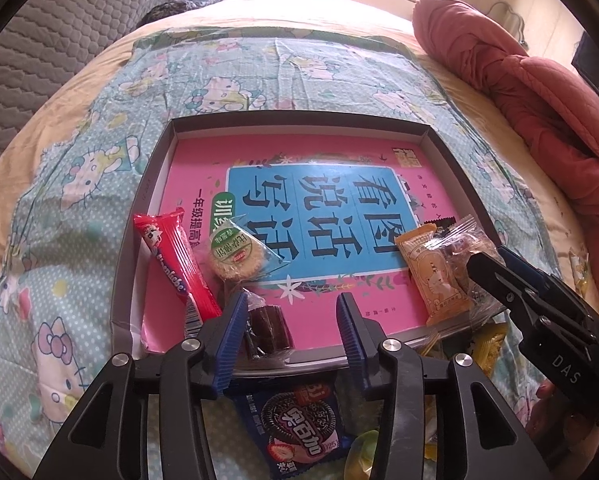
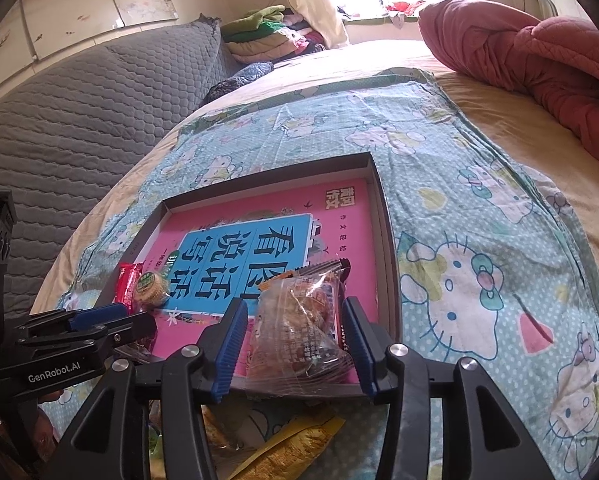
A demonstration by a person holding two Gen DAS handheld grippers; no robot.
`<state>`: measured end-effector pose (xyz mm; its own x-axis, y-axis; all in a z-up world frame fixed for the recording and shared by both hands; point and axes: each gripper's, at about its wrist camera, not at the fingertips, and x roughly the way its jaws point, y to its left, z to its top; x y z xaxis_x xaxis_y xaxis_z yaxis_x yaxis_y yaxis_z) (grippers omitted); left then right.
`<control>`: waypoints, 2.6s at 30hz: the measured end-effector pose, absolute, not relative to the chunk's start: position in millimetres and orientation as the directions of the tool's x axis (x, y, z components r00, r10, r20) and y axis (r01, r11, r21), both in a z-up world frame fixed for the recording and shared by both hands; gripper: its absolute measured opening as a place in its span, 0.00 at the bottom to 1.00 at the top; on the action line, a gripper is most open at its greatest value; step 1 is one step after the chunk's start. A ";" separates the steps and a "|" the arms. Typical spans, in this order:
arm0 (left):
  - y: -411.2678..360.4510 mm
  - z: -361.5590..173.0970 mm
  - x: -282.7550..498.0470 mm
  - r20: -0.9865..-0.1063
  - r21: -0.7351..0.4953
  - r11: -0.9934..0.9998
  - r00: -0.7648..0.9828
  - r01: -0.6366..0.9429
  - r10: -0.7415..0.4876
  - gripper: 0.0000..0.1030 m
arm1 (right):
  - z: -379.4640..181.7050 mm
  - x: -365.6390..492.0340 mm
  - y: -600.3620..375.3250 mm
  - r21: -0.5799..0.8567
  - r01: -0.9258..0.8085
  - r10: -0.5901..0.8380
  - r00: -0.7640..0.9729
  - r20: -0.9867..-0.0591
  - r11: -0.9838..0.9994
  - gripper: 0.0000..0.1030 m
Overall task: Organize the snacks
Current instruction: 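Open left gripper over the book while right gripper releases the cake by the Snickers, then raise both open grippers away from the tray, then move left gripper to the blue Oreo packet while right gripper approaches the round clear-wrapped cake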
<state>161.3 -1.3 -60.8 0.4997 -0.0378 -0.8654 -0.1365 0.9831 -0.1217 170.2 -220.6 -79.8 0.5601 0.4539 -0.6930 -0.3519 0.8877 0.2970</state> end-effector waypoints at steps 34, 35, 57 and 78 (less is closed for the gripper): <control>11.4 -27.9 134.8 -0.831 -0.143 0.980 0.555 -0.140 -0.042 0.54 | -40.1 140.5 -225.9 0.269 -0.393 0.471 0.638 -0.608 0.879 0.62; 11.8 -27.4 133.2 -0.830 -0.145 0.980 0.555 -0.138 -0.045 0.54 | -38.5 138.4 -225.6 0.267 -0.396 0.473 0.639 -0.606 0.878 0.63; 15.3 -33.9 105.7 -0.851 -0.162 0.981 0.518 -0.106 -0.085 0.59 | -20.7 102.4 -220.0 0.251 -0.428 0.488 0.639 -0.595 0.868 0.75; 9.7 -44.4 86.3 -0.868 -0.184 0.980 0.480 -0.073 -0.128 0.59 | -26.4 75.4 -213.0 0.195 -0.448 0.458 0.613 -0.643 0.873 0.75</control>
